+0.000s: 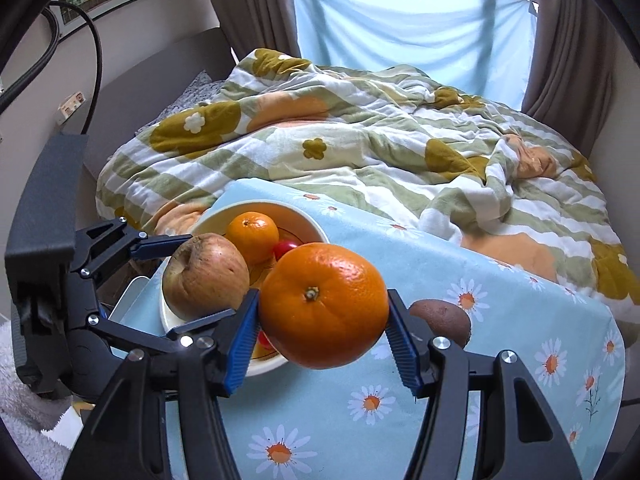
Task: Organize fruits
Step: 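Carry the cracked apple into the bowl and open the left gripper, then lower the orange into the bowl and open the right gripper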
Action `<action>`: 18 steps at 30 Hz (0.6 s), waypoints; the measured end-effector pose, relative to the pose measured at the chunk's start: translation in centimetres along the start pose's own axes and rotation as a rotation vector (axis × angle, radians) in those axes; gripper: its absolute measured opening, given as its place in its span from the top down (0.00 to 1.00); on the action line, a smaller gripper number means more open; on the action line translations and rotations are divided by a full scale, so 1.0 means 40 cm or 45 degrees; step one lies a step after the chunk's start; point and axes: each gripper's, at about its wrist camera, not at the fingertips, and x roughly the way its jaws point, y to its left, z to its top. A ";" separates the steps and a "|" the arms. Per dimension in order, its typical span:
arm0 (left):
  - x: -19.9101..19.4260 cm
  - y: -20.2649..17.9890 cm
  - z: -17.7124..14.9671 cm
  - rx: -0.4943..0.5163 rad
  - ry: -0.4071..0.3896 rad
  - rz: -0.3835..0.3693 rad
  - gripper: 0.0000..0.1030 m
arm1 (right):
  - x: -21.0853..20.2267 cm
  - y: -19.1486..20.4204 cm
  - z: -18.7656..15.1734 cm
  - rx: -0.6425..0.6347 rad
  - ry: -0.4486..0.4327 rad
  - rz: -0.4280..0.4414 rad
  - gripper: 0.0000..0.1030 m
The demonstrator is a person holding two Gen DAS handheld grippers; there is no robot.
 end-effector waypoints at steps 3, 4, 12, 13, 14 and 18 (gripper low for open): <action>0.014 -0.008 -0.005 0.050 0.012 0.006 0.23 | -0.003 -0.014 -0.001 0.028 -0.001 -0.035 0.46; 0.018 -0.009 -0.008 0.063 0.021 0.008 0.23 | -0.005 -0.019 -0.002 0.035 -0.003 -0.044 0.46; -0.026 -0.016 0.003 0.084 -0.048 -0.004 0.00 | -0.014 -0.036 -0.004 0.072 -0.008 -0.072 0.46; -0.032 -0.014 0.002 0.081 -0.045 -0.002 0.00 | -0.017 -0.036 -0.004 0.072 -0.008 -0.069 0.46; -0.038 -0.012 -0.001 0.077 -0.041 -0.004 0.00 | -0.018 -0.036 -0.003 0.071 -0.007 -0.065 0.46; -0.070 0.005 -0.025 0.026 -0.030 -0.009 0.00 | -0.019 -0.032 0.003 0.045 -0.004 -0.053 0.46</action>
